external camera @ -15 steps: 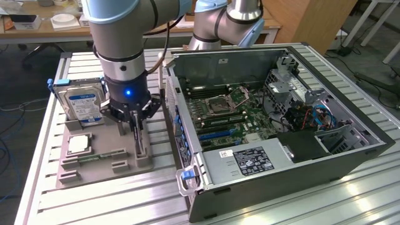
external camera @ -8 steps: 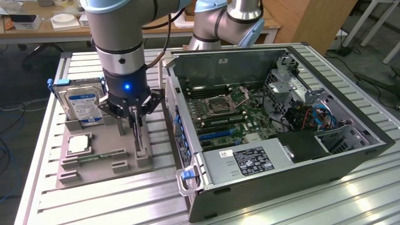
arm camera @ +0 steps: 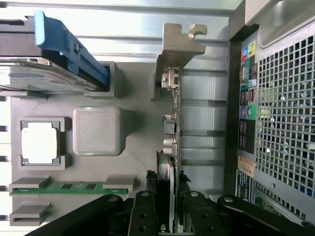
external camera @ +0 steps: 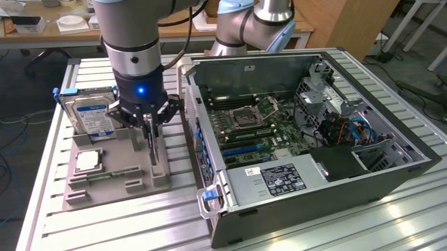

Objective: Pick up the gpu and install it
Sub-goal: 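Pick up the gpu and move the gpu toward the slot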

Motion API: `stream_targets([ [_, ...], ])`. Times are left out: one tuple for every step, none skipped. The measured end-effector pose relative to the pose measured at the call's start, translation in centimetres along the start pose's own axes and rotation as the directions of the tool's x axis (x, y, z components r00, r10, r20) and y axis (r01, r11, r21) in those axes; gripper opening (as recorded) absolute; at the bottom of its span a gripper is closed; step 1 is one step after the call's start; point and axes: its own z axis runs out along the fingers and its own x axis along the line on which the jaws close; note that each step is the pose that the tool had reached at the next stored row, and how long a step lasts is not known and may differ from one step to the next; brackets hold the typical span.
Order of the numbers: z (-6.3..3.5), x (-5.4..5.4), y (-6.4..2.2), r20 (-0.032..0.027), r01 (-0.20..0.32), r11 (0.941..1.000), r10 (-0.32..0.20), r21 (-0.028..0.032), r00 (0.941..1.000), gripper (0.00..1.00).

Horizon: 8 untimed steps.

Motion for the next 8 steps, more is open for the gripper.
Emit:
stream_targets([
  [-0.18, 0.0, 0.01, 0.0001, 0.0, 1.0, 0.0, 0.0, 1.0, 0.26],
  [-0.37, 0.0, 0.01, 0.0, 0.0, 1.0, 0.0, 0.0, 1.0, 0.26],
  [-0.54, 0.0, 0.02, 0.0, 0.0, 1.0, 0.0, 0.0, 1.0, 0.26],
  [-0.71, 0.0, 0.03, 0.0, 0.0, 1.0, 0.0, 0.0, 1.0, 0.26],
  [-0.89, 0.0, 0.03, 0.0001, 0.0, 1.0, 0.0, 0.0, 1.0, 0.26],
  [-1.07, 0.0, 0.04, 0.0, 0.0, 1.0, 0.0, 0.0, 1.0, 0.26],
  [-1.25, 0.0, 0.05, 0.0, 0.0, 1.0, 0.0, 0.0, 1.0, 0.26],
  [-1.43, 0.0, 0.06, 0.0, 0.0, 1.0, 0.0, 0.0, 1.0, 0.26],
])
